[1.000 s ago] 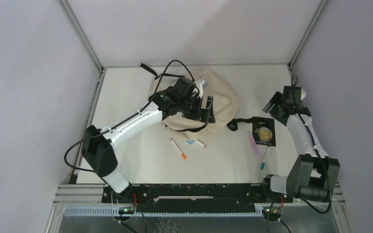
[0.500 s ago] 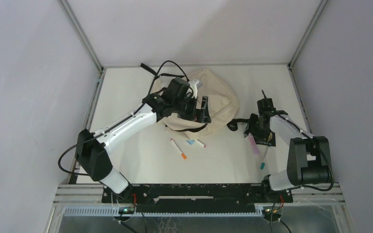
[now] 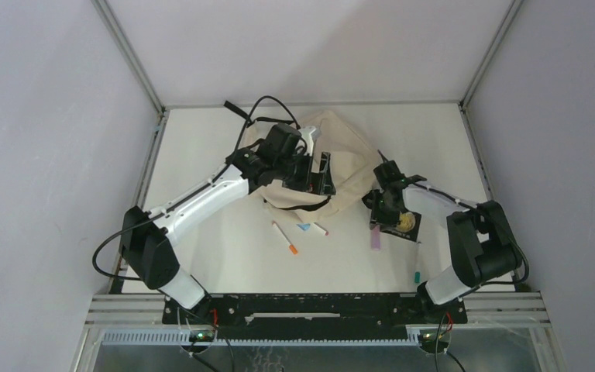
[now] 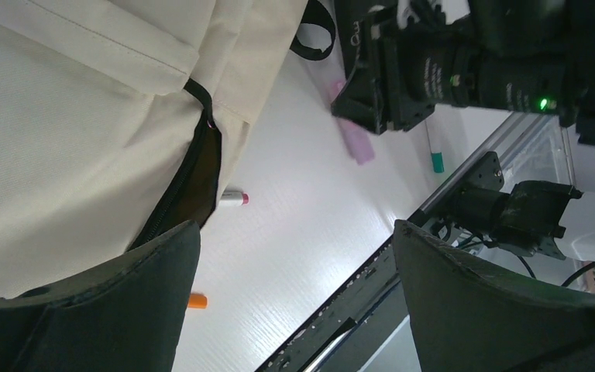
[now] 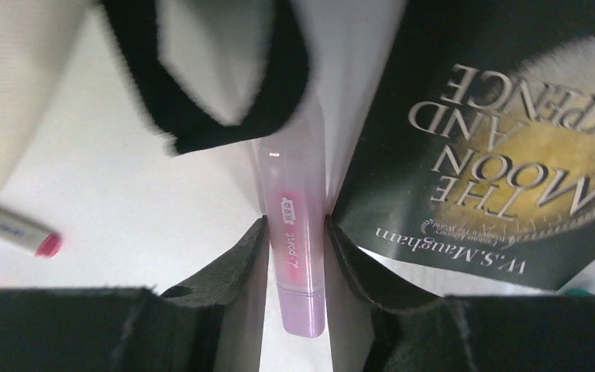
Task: Pack the student bag
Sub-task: Move the book to the center of the board, then pick up the book from the center of the board.
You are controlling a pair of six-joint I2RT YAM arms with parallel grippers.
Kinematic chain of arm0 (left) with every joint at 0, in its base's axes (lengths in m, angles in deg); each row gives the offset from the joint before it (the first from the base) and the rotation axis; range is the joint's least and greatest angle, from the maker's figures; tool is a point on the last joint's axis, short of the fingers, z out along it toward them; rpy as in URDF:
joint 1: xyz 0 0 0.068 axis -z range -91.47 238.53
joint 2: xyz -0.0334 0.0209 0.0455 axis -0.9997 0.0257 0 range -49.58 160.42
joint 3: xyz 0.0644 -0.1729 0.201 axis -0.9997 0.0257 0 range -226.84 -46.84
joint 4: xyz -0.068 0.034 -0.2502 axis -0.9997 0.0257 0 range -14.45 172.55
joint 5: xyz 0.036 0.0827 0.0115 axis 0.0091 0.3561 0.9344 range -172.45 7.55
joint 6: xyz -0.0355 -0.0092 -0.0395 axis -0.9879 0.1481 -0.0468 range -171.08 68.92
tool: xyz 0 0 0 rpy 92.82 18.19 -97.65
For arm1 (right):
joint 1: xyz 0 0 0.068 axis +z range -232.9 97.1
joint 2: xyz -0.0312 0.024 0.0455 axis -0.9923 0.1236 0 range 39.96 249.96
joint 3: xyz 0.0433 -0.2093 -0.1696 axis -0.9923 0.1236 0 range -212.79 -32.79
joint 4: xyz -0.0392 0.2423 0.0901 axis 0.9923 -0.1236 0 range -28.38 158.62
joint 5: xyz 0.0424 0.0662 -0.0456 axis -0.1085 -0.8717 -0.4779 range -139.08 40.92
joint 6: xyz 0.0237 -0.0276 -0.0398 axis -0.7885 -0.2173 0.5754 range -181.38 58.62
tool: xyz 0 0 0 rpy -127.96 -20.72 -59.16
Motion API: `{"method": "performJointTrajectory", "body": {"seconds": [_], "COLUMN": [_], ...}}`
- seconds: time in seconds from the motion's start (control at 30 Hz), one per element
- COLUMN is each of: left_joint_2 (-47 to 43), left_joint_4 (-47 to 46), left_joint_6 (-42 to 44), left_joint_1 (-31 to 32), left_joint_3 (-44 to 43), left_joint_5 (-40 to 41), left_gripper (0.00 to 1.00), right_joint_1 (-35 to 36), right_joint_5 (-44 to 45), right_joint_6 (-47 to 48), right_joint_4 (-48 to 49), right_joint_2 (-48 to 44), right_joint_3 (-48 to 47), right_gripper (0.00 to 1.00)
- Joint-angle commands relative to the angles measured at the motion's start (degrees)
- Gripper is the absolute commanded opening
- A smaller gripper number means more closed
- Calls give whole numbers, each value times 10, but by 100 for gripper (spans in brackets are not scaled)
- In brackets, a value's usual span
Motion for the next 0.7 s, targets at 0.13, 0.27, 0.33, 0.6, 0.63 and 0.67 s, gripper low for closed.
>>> {"method": "performJointTrajectory", "body": {"seconds": [0.13, 0.27, 0.33, 0.6, 0.63, 0.67], "left_joint_2": [-21, -21, -18, 16, 28, 41], "left_joint_4": [-19, -18, -19, -56, -65, -81], "left_joint_6": [9, 9, 9, -13, -19, -27], "left_joint_1": [-14, -14, -14, 19, 32, 42], "left_joint_3": [7, 8, 7, 0, -3, -5], "left_joint_5": [-10, -12, -16, -76, -78, -85], "left_gripper": [98, 98, 98, 97, 97, 97], "right_joint_1": [110, 105, 89, -95, -127, -157], "right_joint_5": [-28, 24, 57, 23, 0, -20], "right_joint_6": [-58, -60, -58, -52, -49, -46], "right_joint_4": [11, -3, -11, 30, 40, 49], "right_joint_2": [55, 9, -36, -185, -198, -207], "right_joint_3": [-70, -77, -72, 39, 57, 72], "right_gripper": [56, 68, 69, 71, 72, 72]}}
